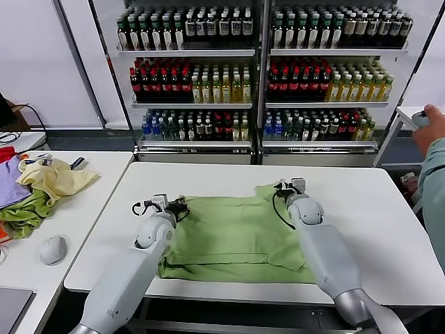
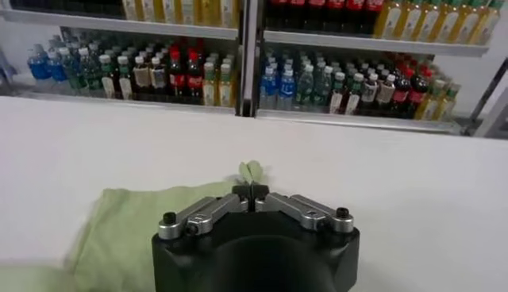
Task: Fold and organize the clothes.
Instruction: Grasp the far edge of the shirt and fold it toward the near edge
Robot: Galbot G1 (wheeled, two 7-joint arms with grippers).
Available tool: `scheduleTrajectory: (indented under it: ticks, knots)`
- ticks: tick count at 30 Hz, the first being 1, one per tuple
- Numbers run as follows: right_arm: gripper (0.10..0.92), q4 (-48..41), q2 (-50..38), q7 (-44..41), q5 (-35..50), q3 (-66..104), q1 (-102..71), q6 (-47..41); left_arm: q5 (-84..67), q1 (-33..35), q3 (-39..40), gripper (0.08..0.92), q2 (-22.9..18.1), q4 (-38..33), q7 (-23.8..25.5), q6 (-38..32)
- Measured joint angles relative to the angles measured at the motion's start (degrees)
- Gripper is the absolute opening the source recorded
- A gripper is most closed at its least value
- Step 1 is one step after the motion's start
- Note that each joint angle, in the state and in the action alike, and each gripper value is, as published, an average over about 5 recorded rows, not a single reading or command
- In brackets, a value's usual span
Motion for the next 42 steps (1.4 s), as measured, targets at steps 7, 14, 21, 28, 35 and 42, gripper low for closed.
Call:
scheduleTrajectory:
  ticks: [7,14,21,28,35,42]
  knots:
    - [0.113,11.6,-3.1,0.4,3.4,2.7,-5.9,0.6,-2.1,4.1,-2.3,0.089,2.1,-7.6,1.1,-2.1]
    - [0.113,23.6,-5.5,0.7,5.0,6.9,-13.8,0.5,-4.6,9.7,-5.3,0.089,4.8,-16.8,2.2,-2.4]
    - [0.113,34.7,-6.6,1.2,5.8,12.0,-23.7,-0.5,-7.4,16.1,-9.0,0.089,7.3,-24.7,2.6,-1.6]
    - [0.113,43.7,-6.6,1.5,5.4,16.0,-33.4,-1.9,-8.8,22.0,-11.9,0.089,9.6,-30.1,3.6,-0.1]
    - [0.113,48.2,-5.8,2.3,3.8,17.3,-40.3,-3.9,-5.6,26.3,-12.5,0.089,10.5,-32.3,4.9,1.9]
    - [0.247,51.5,-5.0,2.0,1.4,17.9,-44.9,-5.2,0.1,28.3,-12.5,0.198,10.5,-33.1,5.6,3.0]
